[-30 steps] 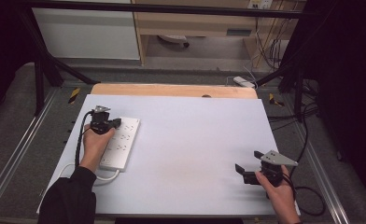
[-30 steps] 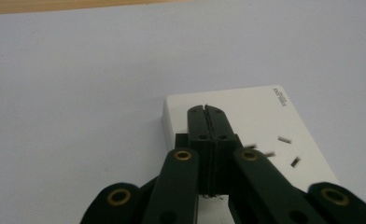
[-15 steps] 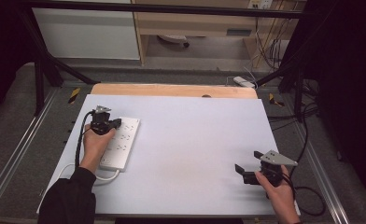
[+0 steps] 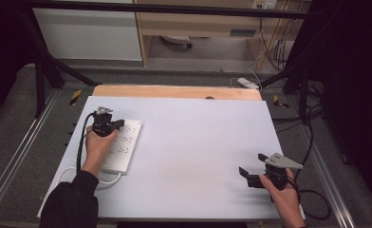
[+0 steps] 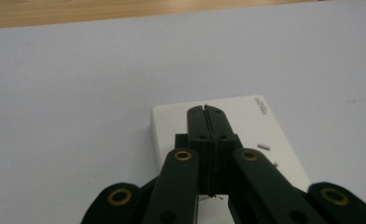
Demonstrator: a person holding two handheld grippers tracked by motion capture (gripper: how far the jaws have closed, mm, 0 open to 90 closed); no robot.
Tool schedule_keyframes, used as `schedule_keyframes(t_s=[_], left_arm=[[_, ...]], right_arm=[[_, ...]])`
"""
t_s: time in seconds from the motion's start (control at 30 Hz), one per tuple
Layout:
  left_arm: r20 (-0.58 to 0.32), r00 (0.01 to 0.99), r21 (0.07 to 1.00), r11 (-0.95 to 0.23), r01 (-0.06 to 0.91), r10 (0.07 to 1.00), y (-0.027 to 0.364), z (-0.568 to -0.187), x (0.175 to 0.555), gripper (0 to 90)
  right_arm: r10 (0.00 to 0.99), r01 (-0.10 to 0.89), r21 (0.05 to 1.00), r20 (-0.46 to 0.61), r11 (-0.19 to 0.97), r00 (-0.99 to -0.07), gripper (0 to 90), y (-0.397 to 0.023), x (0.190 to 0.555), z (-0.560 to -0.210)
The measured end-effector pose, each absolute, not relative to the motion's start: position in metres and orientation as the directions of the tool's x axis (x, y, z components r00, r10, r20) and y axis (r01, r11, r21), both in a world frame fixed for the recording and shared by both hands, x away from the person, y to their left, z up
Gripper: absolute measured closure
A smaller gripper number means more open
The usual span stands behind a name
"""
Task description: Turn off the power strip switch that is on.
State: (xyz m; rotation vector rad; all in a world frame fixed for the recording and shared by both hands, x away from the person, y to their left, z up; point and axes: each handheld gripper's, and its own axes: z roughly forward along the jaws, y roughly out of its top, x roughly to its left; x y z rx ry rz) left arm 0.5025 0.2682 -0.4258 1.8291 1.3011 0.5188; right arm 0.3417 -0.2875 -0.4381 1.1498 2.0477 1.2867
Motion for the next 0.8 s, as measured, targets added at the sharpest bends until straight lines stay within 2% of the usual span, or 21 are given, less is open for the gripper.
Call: schedule_keyframes(t_s=[0.8], left_arm=[[-0.136, 0.384, 0.831, -0.106, 0.545, 0.913, 0.266, -0.413, 0.491, 89.2]], right_arm=[[0.837, 0.406, 0.889, 0.047, 0.214, -0.544, 3.9, -0.288, 0.342, -0.438]])
